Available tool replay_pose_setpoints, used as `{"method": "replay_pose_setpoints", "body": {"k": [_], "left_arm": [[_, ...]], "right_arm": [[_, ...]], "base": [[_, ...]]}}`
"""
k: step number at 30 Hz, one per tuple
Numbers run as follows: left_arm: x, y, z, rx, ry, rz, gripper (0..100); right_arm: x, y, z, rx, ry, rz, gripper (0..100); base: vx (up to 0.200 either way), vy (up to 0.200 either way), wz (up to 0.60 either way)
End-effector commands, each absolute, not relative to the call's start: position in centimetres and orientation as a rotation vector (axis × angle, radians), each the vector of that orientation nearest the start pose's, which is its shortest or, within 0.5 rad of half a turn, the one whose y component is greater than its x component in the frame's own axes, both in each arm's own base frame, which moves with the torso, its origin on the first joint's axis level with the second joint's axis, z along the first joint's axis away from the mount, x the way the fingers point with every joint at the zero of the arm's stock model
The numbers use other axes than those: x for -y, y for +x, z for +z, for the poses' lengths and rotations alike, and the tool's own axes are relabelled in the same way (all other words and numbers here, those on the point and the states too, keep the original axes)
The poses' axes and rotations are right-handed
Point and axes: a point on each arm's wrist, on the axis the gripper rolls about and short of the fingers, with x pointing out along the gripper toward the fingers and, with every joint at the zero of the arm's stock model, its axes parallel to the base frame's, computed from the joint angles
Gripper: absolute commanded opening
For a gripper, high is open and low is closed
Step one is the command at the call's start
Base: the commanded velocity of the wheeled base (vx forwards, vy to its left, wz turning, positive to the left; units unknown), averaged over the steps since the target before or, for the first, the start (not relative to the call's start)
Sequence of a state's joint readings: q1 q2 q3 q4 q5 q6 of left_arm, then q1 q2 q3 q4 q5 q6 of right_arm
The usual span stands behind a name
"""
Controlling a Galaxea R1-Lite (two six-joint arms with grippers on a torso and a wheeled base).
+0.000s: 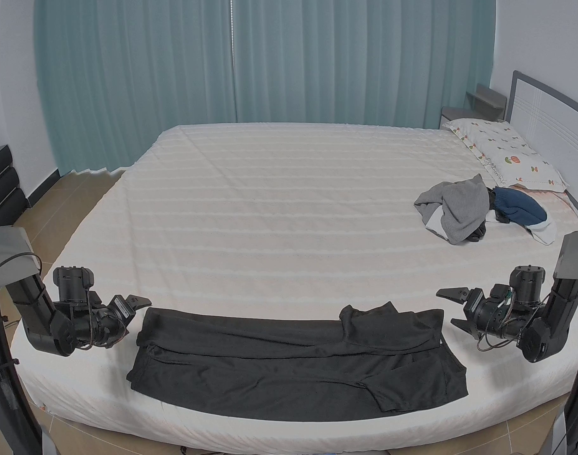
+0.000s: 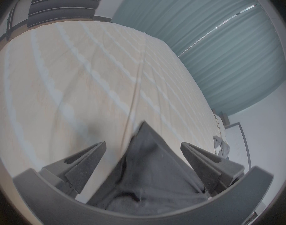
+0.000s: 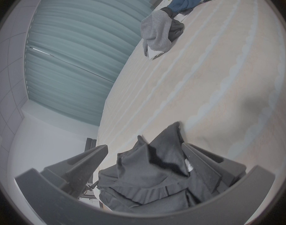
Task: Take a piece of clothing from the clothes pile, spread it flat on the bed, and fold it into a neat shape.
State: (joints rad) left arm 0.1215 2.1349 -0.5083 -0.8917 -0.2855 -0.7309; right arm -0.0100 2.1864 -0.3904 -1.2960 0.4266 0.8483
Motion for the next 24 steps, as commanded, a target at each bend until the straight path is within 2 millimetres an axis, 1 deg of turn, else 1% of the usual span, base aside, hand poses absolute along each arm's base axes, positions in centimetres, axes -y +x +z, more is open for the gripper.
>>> {"method": "replay_pose_setpoints", "body": {"k": [1,4,8,11,13,14,17,18,21,24], "left_arm": [[-1.8,27.8,3.0,-0.750,-0.826,0.086,100],[-1.5,27.3,3.0,-0.794,-0.821,0.090,100],[-1.4,27.6,2.5,-0.816,-0.816,0.098,100],[-1.4,27.8,1.8,-0.833,-0.813,0.115,100],[-1.4,28.4,1.1,-0.843,-0.808,0.132,100],[-1.4,28.8,0.5,-0.854,-0.805,0.145,100],[-1.0,29.0,-0.6,-0.878,-0.787,0.168,100],[-1.0,29.0,-0.7,-0.879,-0.783,0.172,0],[-0.9,29.3,-0.6,-0.870,-0.780,0.174,0],[-0.9,29.3,-0.3,-0.849,-0.770,0.182,0]], "right_arm": [[-2.5,27.7,2.6,-0.639,0.898,0.199,100],[-3.0,26.9,2.3,-0.671,0.895,0.200,100],[-3.0,26.7,2.4,-0.671,0.915,0.197,100],[-3.0,26.7,2.4,-0.671,0.920,0.195,100],[-3.1,26.7,2.3,-0.677,0.919,0.192,100],[-3.2,26.6,2.4,-0.682,0.919,0.196,100],[-3.6,26.6,2.6,-0.670,0.908,0.192,100],[-3.7,26.5,2.6,-0.669,0.905,0.185,100],[-3.9,26.5,2.7,-0.661,0.899,0.176,100],[-4.5,26.3,2.6,-0.677,0.891,0.183,100]], "base": [[0.000,0.000,0.00],[0.000,0.000,0.00],[0.000,0.000,0.00],[0.000,0.000,0.00],[0.000,0.000,0.00],[0.000,0.000,0.00],[0.000,0.000,0.00],[0.000,0.000,0.00],[0.000,0.000,0.00],[0.000,0.000,0.00]]}}
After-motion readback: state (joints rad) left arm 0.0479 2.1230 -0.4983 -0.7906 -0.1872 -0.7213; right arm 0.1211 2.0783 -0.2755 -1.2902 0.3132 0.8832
